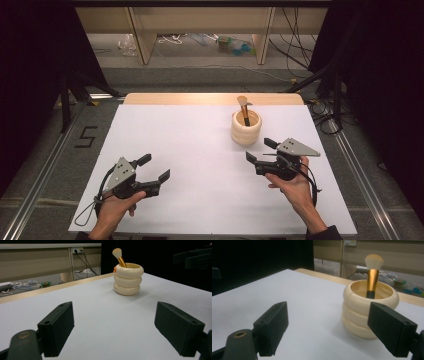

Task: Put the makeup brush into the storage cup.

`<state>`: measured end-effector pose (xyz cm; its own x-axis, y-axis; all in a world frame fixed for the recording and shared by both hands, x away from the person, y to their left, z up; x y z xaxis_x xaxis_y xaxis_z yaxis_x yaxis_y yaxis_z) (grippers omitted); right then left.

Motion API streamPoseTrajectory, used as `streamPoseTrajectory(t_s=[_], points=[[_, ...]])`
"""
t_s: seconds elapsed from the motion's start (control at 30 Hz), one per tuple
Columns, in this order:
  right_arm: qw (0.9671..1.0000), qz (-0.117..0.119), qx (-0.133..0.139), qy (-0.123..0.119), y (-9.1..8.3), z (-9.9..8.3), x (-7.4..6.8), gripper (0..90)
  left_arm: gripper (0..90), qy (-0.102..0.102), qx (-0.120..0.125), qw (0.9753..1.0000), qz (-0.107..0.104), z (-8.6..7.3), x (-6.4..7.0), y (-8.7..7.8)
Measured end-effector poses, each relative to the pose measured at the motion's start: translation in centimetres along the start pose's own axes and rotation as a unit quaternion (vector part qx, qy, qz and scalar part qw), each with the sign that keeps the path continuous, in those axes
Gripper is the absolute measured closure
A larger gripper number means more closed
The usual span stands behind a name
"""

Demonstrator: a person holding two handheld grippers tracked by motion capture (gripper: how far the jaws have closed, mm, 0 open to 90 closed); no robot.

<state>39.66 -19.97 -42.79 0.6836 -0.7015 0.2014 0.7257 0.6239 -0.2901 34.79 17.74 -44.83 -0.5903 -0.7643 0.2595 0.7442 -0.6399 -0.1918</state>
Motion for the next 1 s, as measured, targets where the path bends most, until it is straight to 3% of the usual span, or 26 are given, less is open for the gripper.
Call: streamPoseTrajectory(t_s=[0.6,0.73,0.93,1.0], points=[[0.9999,0.012,-0.003,0.008,-1.3,-1.2,-1.2,15.6,16.0,0.0,-0.002,1.0,0.003,-0.1,0.0,-0.1],[0.9993,0.017,-0.008,0.033,-1.9,-1.5,-1.4,15.6,16.0,0.004,-0.003,1.0,0.001,-0.1,-0.1,0.0],[0.9992,0.016,-0.017,0.031,-2.4,-1.9,-1.5,15.6,16.0,0.002,-0.004,1.0,-0.001,-0.1,0.1,0.2],[0.9992,0.012,-0.007,0.037,-2.5,-2.0,-1.5,15.6,16.0,0.002,-0.005,1.0,-0.001,-0.1,0.1,0.2]])
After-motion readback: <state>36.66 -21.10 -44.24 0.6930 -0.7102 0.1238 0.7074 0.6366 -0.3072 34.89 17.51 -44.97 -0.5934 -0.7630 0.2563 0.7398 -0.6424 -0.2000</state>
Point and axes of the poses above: each handheld gripper's, and its own axes: y roughly forward along the jaws, z roughly out of its top, x roughly to its right, the point moved 4 cm from there along y, roughly forward along the jaws, and after that the axes turned 14 degrees about -y, right-handed, at the moved point
